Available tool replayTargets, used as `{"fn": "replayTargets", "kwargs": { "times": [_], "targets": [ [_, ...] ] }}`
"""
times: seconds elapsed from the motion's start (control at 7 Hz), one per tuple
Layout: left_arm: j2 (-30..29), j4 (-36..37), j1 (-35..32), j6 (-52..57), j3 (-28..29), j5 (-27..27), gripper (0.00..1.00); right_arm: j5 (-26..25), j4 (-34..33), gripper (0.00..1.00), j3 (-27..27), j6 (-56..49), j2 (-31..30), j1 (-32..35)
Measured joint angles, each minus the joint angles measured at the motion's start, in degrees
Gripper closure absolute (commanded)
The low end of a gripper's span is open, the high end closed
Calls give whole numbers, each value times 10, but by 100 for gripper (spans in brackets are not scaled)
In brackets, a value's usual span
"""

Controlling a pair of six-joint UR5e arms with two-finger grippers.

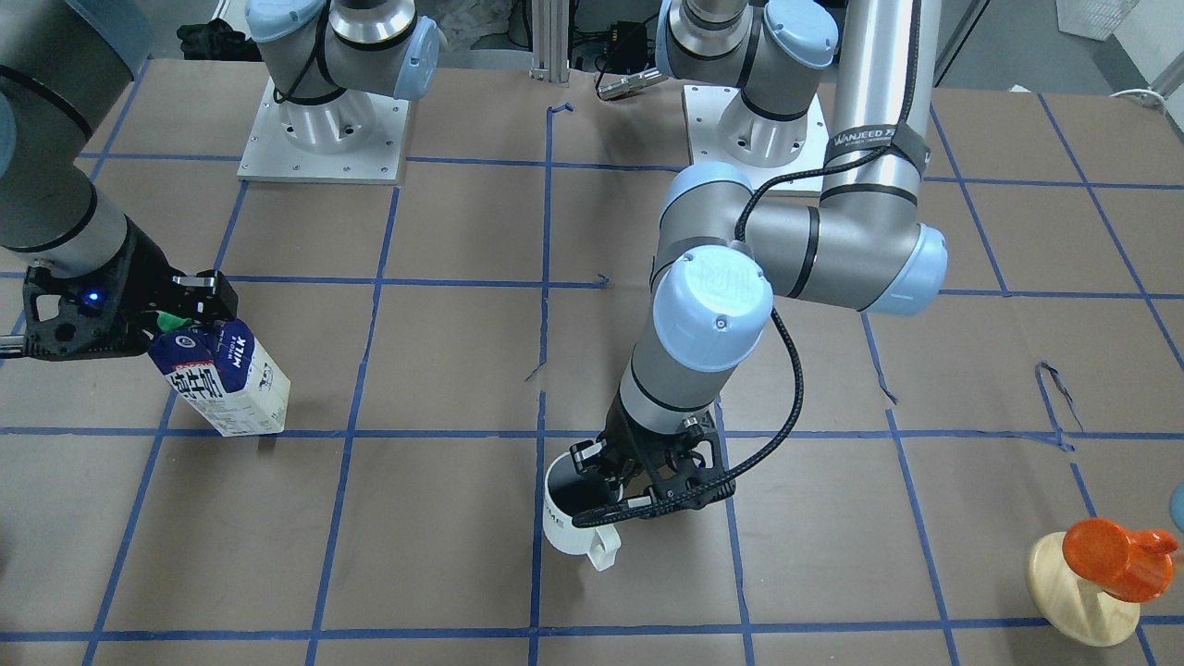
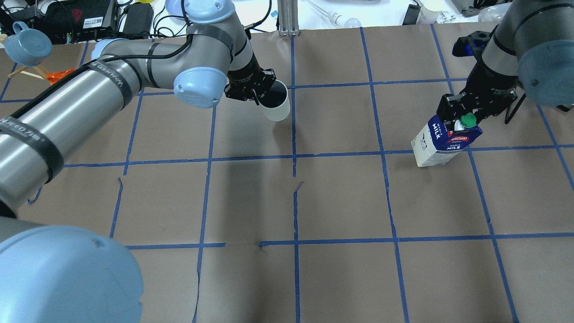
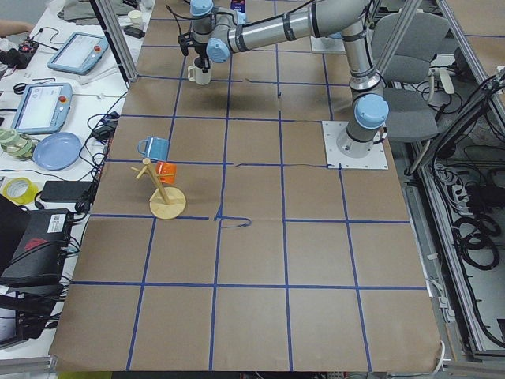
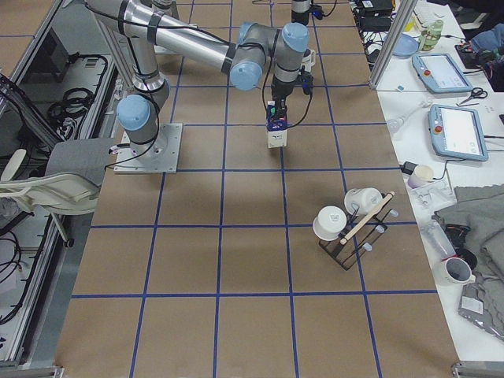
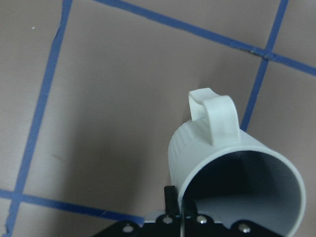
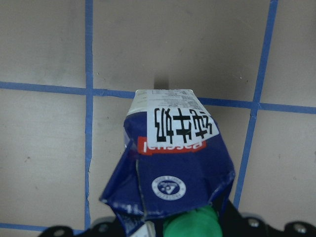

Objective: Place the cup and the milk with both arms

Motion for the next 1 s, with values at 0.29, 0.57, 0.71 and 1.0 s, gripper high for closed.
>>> {"fn": "replayTargets", "kwargs": {
  "times": [0.29,0.57,0.71,1.0],
  "targets": [
    [-29,4,-12,-17,18,0,78,4,-3,45,-21,27,8,18],
    [-39,5,-15,-22,21,-1,22,1,16,45,-88,44,47,37],
    [-38,5,-16,-21,25,-2,15,-1,34,45,-137,49,77,47],
    [-25,-14,-6,-7,47,-10,8,-2,57,45,-214,67,132,69]
  ]
}}
